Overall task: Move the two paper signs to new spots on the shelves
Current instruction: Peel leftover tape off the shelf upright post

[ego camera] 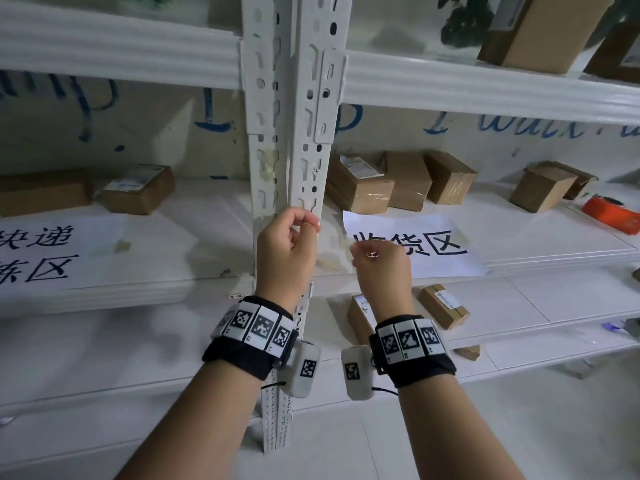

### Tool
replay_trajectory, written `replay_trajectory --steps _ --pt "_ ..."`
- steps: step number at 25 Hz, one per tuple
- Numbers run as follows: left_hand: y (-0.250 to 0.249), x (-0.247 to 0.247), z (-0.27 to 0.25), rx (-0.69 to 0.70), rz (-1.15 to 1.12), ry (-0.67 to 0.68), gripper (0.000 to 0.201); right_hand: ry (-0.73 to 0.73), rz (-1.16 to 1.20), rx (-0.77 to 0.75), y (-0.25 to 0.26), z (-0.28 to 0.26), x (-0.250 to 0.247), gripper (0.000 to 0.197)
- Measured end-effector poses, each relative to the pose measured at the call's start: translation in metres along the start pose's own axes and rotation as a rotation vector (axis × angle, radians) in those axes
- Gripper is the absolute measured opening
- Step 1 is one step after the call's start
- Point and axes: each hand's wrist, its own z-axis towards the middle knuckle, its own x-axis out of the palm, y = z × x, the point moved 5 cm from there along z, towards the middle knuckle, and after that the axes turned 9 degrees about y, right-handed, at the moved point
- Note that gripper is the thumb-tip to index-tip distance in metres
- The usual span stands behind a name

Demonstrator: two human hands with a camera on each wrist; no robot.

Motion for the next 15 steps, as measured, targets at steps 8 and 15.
replay_trajectory --steps 8,15 --pt "0.015 0.004 -0.011 -0.010 0.013 -0.058 0.016 0.116 -0.292 0.123 -0.031 0.017 0.028 0.018" --pt "0.020 0.013 -0.017 -0.007 0.048 -0.088 0.016 0.117 -0.372 0.074 -0.045 0.026 0.031 0.022"
